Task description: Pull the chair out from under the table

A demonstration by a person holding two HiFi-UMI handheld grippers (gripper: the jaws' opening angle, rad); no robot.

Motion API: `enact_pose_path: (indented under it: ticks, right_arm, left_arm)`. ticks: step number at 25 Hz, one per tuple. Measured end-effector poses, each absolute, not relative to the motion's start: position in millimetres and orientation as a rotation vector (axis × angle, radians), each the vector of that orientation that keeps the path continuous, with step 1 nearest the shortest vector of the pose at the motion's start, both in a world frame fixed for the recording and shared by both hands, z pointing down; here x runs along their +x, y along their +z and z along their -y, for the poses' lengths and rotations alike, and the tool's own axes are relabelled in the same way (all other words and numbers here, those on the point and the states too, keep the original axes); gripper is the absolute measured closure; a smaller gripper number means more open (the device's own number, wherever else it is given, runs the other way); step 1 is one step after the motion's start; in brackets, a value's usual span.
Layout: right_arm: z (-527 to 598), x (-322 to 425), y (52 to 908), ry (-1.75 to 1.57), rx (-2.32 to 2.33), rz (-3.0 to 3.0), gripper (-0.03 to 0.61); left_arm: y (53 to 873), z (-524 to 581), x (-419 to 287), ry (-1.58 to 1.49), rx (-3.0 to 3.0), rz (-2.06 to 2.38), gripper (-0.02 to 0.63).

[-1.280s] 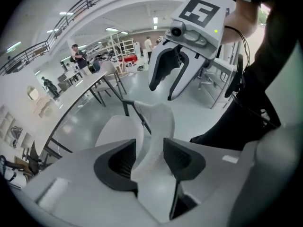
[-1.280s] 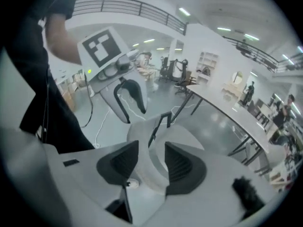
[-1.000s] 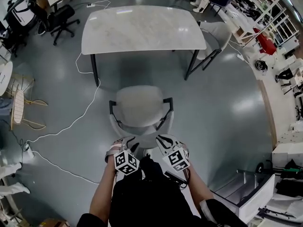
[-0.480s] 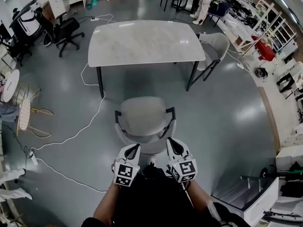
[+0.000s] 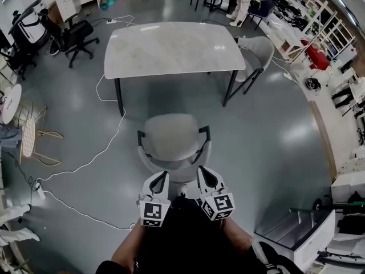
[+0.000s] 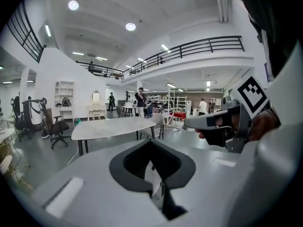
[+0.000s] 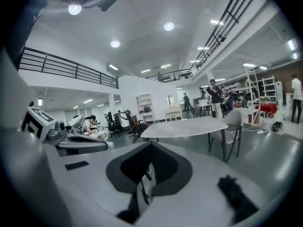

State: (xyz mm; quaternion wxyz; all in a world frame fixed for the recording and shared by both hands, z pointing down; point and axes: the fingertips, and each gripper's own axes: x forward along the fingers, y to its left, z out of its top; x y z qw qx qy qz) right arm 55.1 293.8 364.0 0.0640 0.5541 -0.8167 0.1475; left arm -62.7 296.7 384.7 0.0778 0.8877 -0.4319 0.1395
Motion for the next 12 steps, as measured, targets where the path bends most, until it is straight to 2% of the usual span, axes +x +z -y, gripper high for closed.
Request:
enact_pose_path:
  ticks: [12]
  right_arm:
    - [-277, 56, 356, 0.404, 1.718, 2.469, 0.563]
  left_arm:
    - [369, -284, -65, 0.36, 2.69, 1.312, 0.606]
